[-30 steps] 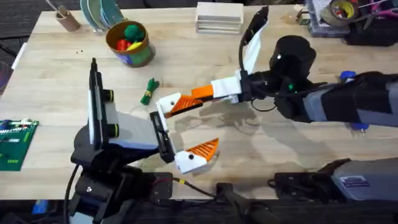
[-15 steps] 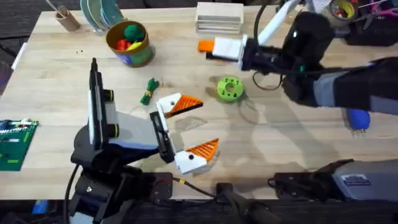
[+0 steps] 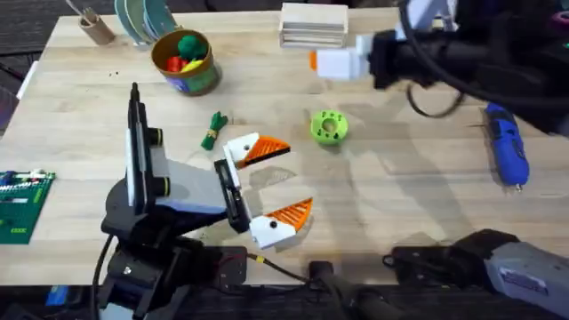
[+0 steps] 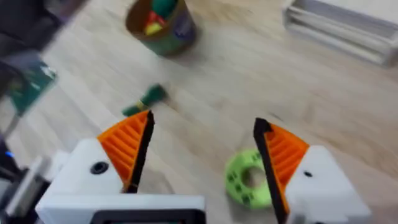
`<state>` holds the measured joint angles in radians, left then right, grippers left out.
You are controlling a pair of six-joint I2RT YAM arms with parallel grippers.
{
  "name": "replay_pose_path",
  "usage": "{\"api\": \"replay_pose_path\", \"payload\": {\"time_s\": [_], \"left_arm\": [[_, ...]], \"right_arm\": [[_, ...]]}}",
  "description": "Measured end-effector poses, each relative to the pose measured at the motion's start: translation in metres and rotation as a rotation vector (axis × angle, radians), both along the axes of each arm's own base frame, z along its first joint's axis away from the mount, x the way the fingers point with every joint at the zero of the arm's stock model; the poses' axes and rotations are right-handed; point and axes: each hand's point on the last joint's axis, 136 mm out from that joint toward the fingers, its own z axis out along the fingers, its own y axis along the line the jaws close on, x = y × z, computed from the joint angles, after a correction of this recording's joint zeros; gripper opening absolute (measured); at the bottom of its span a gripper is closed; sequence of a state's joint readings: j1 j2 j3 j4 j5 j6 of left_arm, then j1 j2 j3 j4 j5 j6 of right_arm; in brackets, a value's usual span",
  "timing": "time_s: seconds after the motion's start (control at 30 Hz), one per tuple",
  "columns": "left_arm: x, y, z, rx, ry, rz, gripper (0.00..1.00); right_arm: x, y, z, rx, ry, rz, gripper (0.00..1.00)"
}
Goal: Pick up the gripper from the table and insert it into the empty holder that is missing its gripper. Then pick up a screw, insert it into the mounting hole, and use the screwdriver to tighten it. Finally, clean up the table by picking up the vegetable and placing it into the bucket.
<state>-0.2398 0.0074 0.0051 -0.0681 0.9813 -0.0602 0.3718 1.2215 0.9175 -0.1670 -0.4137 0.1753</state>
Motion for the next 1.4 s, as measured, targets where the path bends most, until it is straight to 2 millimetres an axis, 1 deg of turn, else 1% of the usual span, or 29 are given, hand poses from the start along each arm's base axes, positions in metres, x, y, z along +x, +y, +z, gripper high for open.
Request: {"api": "replay_pose_path", "payload": {"time_s": [0.1,0.2,0.27,0.33,0.43,0.57,0.8,1.03,1.2,1.3,1.4], "left_arm": [[0.000,0.000,0.000,0.000,0.000,-0.001,0.992],[0.000,0.000,0.000,0.000,0.000,-0.002,0.993],[0.000,0.000,0.000,0.000,0.000,-0.002,0.993],[0.000,0.000,0.000,0.000,0.000,-0.002,0.993],[0.000,0.000,0.000,0.000,0.000,-0.002,0.993],[0.000,0.000,0.000,0.000,0.000,-0.002,0.993],[0.000,0.000,0.000,0.000,0.000,-0.002,0.993],[0.000,0.000,0.000,0.000,0.000,-0.002,0.993],[0.000,0.000,0.000,0.000,0.000,-0.002,0.993],[0.000,0.000,0.000,0.000,0.000,-0.002,0.993],[0.000,0.000,0.000,0.000,0.000,-0.002,0.992]], "right_arm": [[-0.028,-0.015,-0.008,-0.132,0.023,-0.011,0.994],[-0.054,-0.019,-0.022,-0.226,0.068,0.020,0.994],[-0.064,-0.018,-0.031,-0.268,0.095,0.044,0.994],[-0.070,-0.017,-0.036,-0.292,0.113,0.058,0.994],[-0.070,-0.018,-0.043,-0.313,0.130,0.059,0.994],[-0.066,-0.019,-0.055,-0.344,0.160,0.049,0.994],[-0.059,-0.021,-0.092,-0.440,0.244,0.037,0.994],[-0.057,-0.021,-0.117,-0.493,0.305,0.040,0.994],[-0.059,-0.024,-0.139,-0.620,0.314,0.024,0.994],[-0.055,-0.023,-0.143,-0.679,0.276,-0.002,0.989],[-0.050,-0.020,-0.141,-0.698,0.239,-0.022,0.942]]}}
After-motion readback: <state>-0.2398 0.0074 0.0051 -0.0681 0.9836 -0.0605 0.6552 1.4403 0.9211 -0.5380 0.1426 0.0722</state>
